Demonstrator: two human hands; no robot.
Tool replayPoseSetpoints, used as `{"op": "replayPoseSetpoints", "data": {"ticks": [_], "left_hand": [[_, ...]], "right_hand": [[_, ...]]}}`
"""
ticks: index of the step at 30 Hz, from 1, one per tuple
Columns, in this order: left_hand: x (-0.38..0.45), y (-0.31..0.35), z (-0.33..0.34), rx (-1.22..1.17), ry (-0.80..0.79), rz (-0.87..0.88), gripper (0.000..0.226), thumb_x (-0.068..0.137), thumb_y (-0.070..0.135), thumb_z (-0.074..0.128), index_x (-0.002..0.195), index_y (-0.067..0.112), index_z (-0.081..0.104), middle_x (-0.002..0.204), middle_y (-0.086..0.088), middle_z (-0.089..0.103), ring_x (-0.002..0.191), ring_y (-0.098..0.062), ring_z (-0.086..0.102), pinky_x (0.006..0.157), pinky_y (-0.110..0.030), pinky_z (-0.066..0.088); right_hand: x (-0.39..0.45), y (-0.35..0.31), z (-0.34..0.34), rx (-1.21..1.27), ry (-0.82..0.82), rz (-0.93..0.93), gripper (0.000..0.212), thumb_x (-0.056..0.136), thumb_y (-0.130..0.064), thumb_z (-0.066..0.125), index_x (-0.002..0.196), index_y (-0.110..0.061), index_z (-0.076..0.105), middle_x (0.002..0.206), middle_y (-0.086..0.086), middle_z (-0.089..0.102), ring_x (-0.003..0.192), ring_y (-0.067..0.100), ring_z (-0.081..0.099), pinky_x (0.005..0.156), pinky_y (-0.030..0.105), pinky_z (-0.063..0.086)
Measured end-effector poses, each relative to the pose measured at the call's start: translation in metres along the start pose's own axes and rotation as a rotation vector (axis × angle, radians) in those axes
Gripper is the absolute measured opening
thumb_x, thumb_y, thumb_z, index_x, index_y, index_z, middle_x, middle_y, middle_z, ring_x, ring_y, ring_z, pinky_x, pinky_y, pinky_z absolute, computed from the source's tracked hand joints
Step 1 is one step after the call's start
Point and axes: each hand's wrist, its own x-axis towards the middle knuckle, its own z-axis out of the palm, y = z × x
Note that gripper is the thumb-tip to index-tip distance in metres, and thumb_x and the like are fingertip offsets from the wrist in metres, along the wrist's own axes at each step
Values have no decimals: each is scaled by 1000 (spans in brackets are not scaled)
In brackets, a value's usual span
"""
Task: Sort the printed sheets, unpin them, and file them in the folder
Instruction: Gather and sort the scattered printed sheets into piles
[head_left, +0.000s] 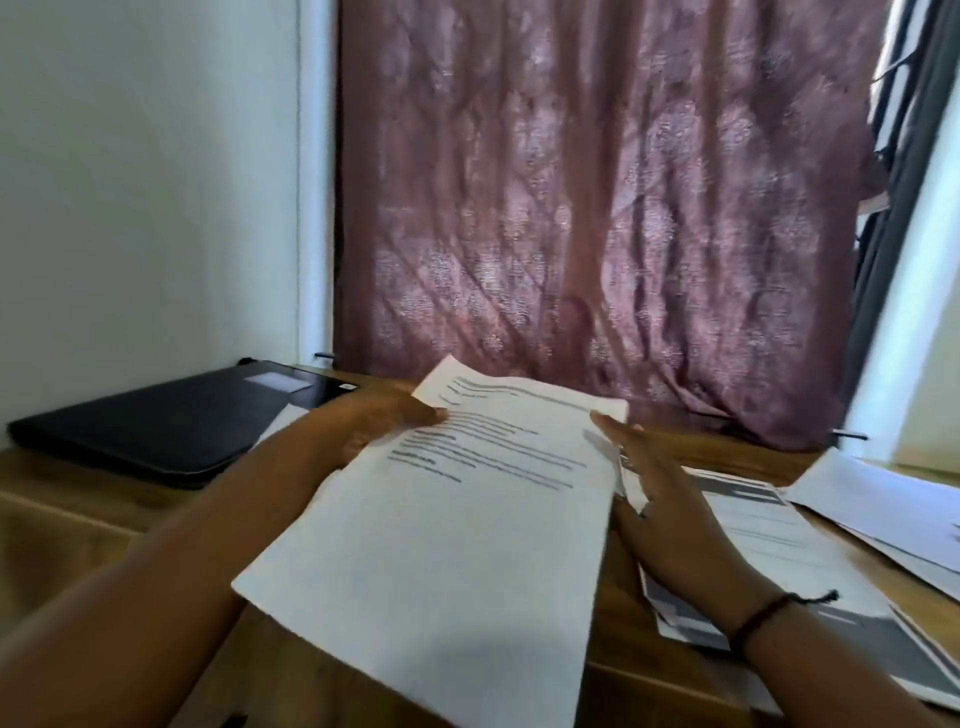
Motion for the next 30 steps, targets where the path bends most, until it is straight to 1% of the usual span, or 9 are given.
{"op": "replayPoseSetpoints", "data": {"ticks": [2, 6, 10, 12, 15, 17, 25, 28, 30], "left_hand": [[1, -6, -28, -3, 60, 27, 39, 86, 7, 66, 124, 4, 59, 120, -12, 66, 106, -31, 64, 97, -41, 48], [1, -35, -82, 238, 278, 138, 26, 86, -1, 65, 112, 5, 63, 108, -4, 65, 87, -15, 63, 78, -23, 45], [9, -66, -112, 616, 379, 203, 20, 84, -1, 66, 101, 9, 62, 107, -8, 63, 101, -25, 61, 71, -13, 43], [9, -68, -109, 851, 328, 156, 27, 85, 8, 66, 110, 14, 58, 118, -9, 62, 111, -28, 58, 82, -21, 42], [12, -58, -90, 1209, 368, -134, 75, 79, 49, 68, 141, 23, 37, 145, -9, 44, 131, -30, 43, 105, -39, 36], [13, -34, -68, 1321, 337, -215, 86, 79, 65, 60, 148, 26, 26, 153, -12, 30, 139, -34, 30, 110, -47, 28], [35, 44, 118, 1097, -229, 369, 57, 90, 54, 53, 138, 24, 45, 144, -1, 47, 126, -23, 48, 101, -30, 38], [31, 54, 205, 1079, -253, 541, 59, 89, 57, 53, 131, 15, 51, 137, -8, 53, 122, -28, 51, 89, -30, 40], [31, 48, 258, 1114, -241, 540, 69, 87, 66, 48, 132, 14, 51, 141, -13, 48, 125, -32, 47, 97, -37, 40]], "right_hand": [[4, -6, 15, 15, -88, 94, 61, 90, -26, 65, 137, -45, 31, 149, -14, 38, 137, 11, 35, 114, 40, 31], [9, -9, 42, -94, -216, 131, 61, 90, -36, 63, 138, -46, 27, 150, -12, 35, 138, 11, 32, 116, 35, 26], [18, 3, 47, -212, -371, 217, 61, 84, -47, 65, 138, -39, 36, 146, -10, 40, 135, 14, 35, 110, 39, 32], [21, 13, 40, -225, -423, 280, 57, 80, -55, 65, 131, -43, 41, 143, -11, 44, 133, 14, 37, 108, 39, 34], [20, 26, 21, -258, -440, 328, 46, 76, -59, 66, 117, -46, 48, 133, -12, 53, 122, 15, 47, 101, 39, 41], [20, 40, 2, -292, -405, 366, 40, 78, -54, 69, 113, -42, 53, 128, -8, 58, 117, 17, 53, 98, 37, 43], [8, 132, -82, -504, -338, 745, 46, 82, -47, 69, 120, -24, 59, 131, 6, 59, 119, 29, 55, 100, 34, 41], [-5, 174, -111, -575, -305, 901, 54, 81, -55, 63, 123, -22, 55, 129, 11, 59, 113, 31, 58, 98, 38, 45], [-13, 185, -123, -588, -258, 974, 61, 81, -57, 61, 129, -21, 49, 135, 13, 53, 119, 33, 53, 100, 39, 43]]}}
